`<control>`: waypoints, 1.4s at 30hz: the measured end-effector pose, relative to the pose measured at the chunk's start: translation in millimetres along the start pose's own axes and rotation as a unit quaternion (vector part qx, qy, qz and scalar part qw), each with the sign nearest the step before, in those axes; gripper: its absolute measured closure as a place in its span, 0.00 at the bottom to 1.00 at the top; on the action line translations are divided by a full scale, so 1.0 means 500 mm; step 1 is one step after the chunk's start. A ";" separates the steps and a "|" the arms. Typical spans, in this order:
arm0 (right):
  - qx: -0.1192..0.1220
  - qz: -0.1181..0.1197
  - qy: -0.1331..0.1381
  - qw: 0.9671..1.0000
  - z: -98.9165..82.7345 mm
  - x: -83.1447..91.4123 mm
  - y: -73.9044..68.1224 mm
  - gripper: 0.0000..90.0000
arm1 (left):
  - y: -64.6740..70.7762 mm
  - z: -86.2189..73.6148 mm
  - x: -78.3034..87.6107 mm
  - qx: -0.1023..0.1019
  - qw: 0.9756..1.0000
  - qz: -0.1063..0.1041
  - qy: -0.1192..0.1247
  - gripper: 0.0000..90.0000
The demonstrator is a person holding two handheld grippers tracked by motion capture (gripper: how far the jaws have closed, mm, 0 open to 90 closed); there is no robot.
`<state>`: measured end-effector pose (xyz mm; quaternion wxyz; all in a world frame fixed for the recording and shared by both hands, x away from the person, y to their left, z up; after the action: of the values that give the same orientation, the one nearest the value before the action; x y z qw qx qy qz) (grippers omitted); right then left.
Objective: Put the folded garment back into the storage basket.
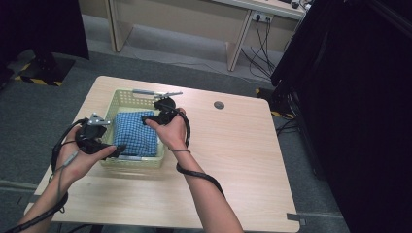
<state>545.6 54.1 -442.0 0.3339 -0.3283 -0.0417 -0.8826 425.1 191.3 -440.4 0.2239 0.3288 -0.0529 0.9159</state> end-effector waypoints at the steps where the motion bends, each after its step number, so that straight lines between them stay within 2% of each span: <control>1: 0.001 0.001 0.002 1.000 0.001 0.002 -0.001 0.19 | 0.001 0.000 0.001 0.000 1.000 0.000 0.001 0.11; 13: 0.003 0.005 0.007 1.000 -0.003 0.024 -0.001 0.19 | 0.005 -0.003 0.010 0.003 1.000 0.001 0.014 0.11; 42: -0.006 0.006 0.026 1.000 -0.038 0.081 0.034 0.19 | 0.027 -0.028 0.034 0.002 0.999 0.002 0.039 0.11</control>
<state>523.0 12.5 -434.9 0.3380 -0.3080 -0.0255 -0.8890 399.5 189.1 -440.0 0.2228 0.2935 -0.0431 0.9286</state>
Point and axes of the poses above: each handheld gripper's, and its own axes: x roughly backward along the jaws, z roughly out of its top, y roughly to its right, the point moved 8 cm from there along -x, roughly forward along the jaws, and after that the axes turned 6 degrees about y, right-handed, at the moved point
